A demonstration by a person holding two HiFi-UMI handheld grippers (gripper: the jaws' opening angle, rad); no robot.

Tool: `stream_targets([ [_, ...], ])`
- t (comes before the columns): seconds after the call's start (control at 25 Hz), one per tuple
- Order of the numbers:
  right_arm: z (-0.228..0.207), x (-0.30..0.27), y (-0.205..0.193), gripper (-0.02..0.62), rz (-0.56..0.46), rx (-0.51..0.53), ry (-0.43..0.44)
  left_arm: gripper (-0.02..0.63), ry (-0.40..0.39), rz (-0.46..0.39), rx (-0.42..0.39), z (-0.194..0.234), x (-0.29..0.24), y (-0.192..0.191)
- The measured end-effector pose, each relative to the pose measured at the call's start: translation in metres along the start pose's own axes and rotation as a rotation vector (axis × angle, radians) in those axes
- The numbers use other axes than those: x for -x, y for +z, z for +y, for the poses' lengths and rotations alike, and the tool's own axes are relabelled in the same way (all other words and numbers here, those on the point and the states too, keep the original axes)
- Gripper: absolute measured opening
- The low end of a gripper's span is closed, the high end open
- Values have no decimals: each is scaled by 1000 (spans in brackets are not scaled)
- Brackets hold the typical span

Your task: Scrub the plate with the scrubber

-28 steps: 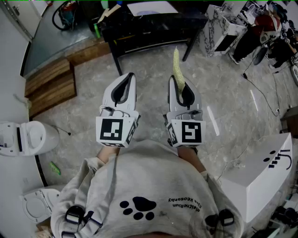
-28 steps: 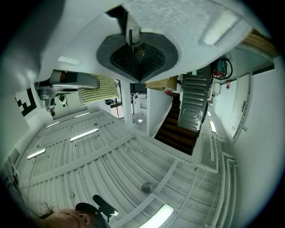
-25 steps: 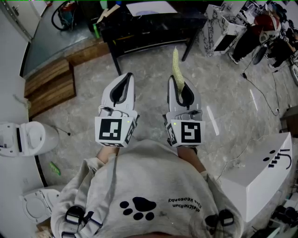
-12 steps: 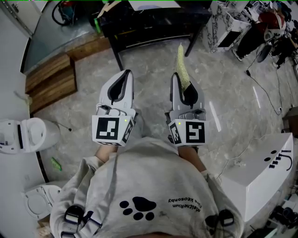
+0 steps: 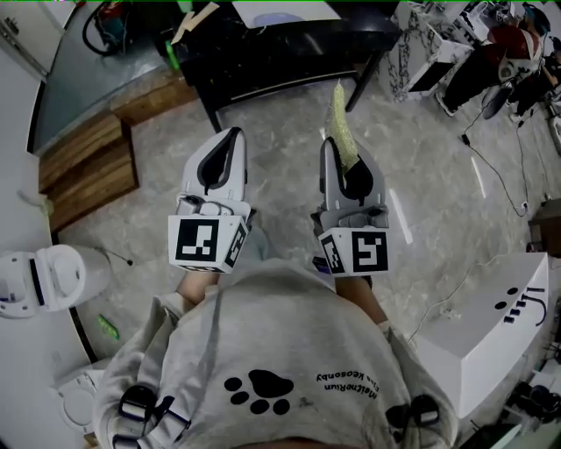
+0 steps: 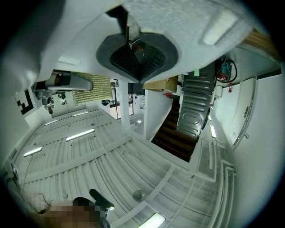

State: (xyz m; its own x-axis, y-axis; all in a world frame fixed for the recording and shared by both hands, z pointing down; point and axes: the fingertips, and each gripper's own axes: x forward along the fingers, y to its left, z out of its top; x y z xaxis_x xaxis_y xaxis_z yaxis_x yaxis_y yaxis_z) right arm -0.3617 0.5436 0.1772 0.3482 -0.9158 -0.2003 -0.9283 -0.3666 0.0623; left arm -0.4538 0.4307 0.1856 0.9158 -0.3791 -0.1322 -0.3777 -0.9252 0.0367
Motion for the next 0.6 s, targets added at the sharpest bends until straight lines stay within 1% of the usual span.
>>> stream_targets([
  [0.16, -8, -66, -8, 77, -11, 5, -13, 3, -50, 3, -13, 39, -56, 1],
  [0.36, -25, -136, -30, 77, 2, 6, -67, 3, -80, -7, -3, 98, -121, -1],
  [0.48, -36, -168, -41, 77, 8, -8, -101, 3, -127, -8, 7, 115, -152, -8],
  [0.6, -43, -194, -45, 77, 15, 6, -120, 3, -163, -14, 14, 128, -177, -10],
])
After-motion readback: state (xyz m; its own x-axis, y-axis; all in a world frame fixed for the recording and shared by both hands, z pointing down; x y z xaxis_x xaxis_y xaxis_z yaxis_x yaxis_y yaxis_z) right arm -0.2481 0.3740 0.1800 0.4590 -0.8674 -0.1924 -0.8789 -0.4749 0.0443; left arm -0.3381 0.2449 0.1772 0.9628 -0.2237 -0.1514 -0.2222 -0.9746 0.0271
